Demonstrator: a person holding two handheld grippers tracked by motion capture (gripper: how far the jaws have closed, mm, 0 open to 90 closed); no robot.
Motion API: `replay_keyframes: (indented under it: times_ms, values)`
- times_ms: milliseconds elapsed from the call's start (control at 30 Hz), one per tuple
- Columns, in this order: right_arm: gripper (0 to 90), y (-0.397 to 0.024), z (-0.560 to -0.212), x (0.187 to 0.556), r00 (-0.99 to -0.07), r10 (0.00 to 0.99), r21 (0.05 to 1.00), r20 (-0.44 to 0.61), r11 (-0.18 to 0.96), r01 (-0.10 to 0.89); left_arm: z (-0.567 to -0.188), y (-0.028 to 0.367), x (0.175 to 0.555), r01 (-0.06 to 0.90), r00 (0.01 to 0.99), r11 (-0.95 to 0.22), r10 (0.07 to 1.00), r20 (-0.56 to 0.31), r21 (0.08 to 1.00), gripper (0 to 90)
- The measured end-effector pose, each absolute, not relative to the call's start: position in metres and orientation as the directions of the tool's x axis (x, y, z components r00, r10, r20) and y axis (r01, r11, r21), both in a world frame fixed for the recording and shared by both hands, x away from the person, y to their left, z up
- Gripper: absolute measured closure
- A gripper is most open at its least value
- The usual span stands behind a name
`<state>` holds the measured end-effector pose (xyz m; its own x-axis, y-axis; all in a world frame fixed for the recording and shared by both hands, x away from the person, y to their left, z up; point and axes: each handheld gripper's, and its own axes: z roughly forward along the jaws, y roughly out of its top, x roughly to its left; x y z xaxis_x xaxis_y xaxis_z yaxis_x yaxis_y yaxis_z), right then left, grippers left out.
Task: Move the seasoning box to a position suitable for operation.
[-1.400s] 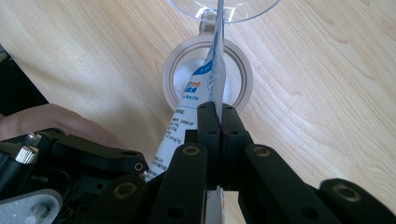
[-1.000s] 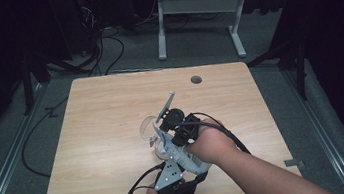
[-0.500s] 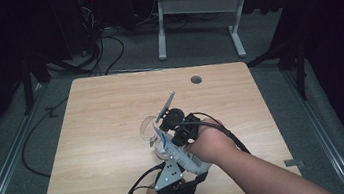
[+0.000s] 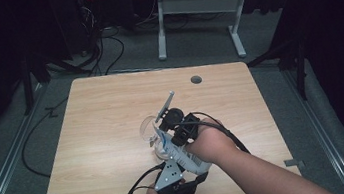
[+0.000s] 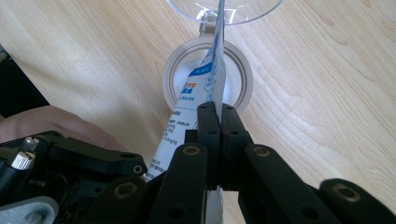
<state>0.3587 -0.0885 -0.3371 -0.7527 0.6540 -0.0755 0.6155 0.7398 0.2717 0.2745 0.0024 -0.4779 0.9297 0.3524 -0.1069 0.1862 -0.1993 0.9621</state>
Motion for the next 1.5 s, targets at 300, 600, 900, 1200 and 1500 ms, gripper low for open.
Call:
replay_keyframes:
  times_ms: [300, 600, 900, 1200, 1500]
  values:
    - [89.8, -0.0867, -0.3371, 0.3591, -0.755, 0.652, 0.278, -0.077, 0.741, 0.611, -0.4771, 0.0031, 0.2748, 0.186, 0.928, -0.194, 0.356, -0.107, 0.963, 57.4]
    - [89.8, -0.0859, -0.3364, 0.3590, -0.757, 0.649, 0.278, -0.082, 0.744, 0.608, -0.4769, 0.0035, 0.2749, 0.185, 0.928, -0.191, 0.356, -0.108, 0.964, 57.5]
    - [89.8, -0.0860, -0.3364, 0.3585, -0.756, 0.649, 0.278, -0.085, 0.744, 0.607, -0.4769, 0.0034, 0.2746, 0.183, 0.929, -0.191, 0.355, -0.106, 0.964, 57.6]
    - [89.8, -0.0859, -0.3364, 0.3585, -0.756, 0.649, 0.277, -0.084, 0.745, 0.607, -0.4765, 0.0034, 0.2742, 0.183, 0.930, -0.190, 0.352, -0.108, 0.965, 57.4]
    - [89.8, -0.0854, -0.3365, 0.3586, -0.756, 0.649, 0.278, -0.085, 0.744, 0.607, -0.4761, 0.0036, 0.2744, 0.182, 0.930, -0.189, 0.352, -0.107, 0.965, 57.3]
